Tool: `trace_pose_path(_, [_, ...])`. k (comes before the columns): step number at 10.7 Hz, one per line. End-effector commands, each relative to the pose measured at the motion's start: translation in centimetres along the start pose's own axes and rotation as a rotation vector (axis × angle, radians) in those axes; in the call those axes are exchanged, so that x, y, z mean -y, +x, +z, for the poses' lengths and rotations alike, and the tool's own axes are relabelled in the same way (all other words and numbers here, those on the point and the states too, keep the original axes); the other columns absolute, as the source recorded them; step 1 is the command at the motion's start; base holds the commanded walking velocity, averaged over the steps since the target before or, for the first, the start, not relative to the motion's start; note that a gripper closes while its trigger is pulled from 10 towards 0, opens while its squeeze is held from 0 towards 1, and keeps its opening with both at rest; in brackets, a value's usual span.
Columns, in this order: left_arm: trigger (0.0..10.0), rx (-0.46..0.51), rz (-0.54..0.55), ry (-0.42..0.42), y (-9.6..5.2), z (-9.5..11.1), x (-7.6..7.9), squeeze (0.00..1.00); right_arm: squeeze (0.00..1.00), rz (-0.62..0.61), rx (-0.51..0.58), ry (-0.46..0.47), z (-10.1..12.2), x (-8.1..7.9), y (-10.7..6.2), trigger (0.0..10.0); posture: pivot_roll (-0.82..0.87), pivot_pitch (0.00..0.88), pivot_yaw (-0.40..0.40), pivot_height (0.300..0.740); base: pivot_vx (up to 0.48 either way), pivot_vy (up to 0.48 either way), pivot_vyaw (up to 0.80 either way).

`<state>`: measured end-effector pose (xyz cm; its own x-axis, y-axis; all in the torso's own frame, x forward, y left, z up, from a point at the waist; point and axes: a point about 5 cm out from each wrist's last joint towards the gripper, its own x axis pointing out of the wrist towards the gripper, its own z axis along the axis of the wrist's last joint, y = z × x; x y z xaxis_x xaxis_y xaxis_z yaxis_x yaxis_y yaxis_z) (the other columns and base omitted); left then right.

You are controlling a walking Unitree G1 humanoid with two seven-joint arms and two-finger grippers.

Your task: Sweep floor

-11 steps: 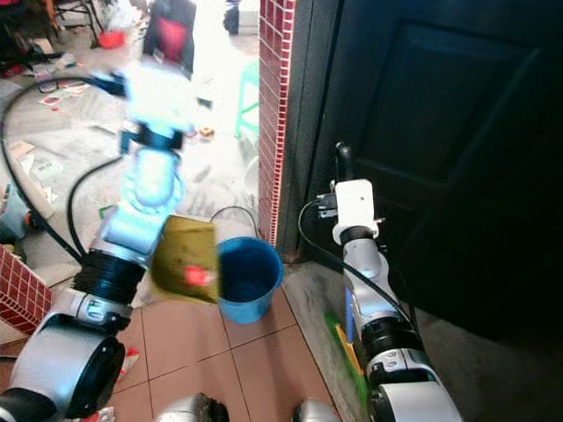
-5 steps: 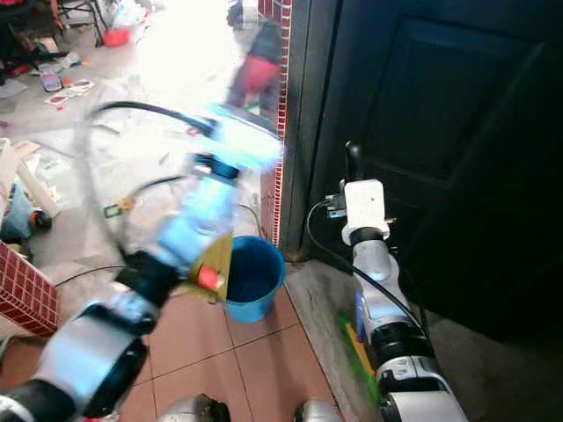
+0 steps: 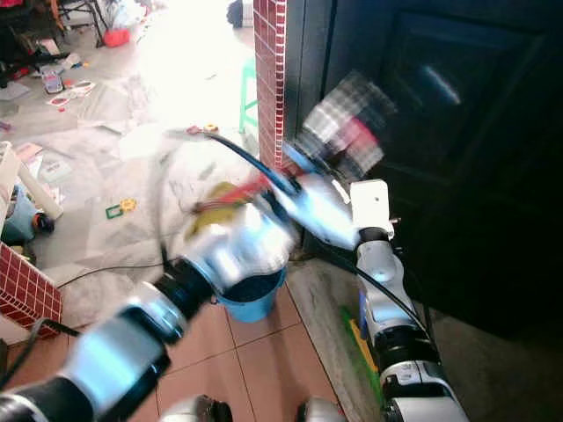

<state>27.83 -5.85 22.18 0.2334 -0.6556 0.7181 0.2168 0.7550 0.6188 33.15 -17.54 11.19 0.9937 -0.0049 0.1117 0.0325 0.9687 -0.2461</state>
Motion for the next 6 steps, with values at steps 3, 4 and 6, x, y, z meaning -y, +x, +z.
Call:
trace_pose_path(3, [10.0, -0.027, 0.147, 0.1, 1.7, -1.2, -5.5, 0.0, 0.0, -0.001, 0.026, 0.0, 0.7, 0.1, 0.3, 10.0, -0.14, 0.0, 0.029, 0.74, 0.0, 0.0, 0.0])
trace_pose_path(4, [10.0, -0.028, 0.312, 0.202, 2.9, -1.3, -11.4, 0.0, 0.0, 0.012, 0.02, 0.007, 0.6, -0.3, 0.3, 10.0, -0.11, 0.0, 0.019, 0.74, 0.0, 0.0, 0.0])
trace_pose_path(6, [10.0, -0.098, 0.446, 0.343, 2.3, -1.6, -18.1, 0.0, 0.0, 0.031, 0.017, 0.022, 0.6, -1.2, 0.7, 10.0, -0.08, 0.0, 0.013, 0.74, 0.0, 0.0, 0.0])
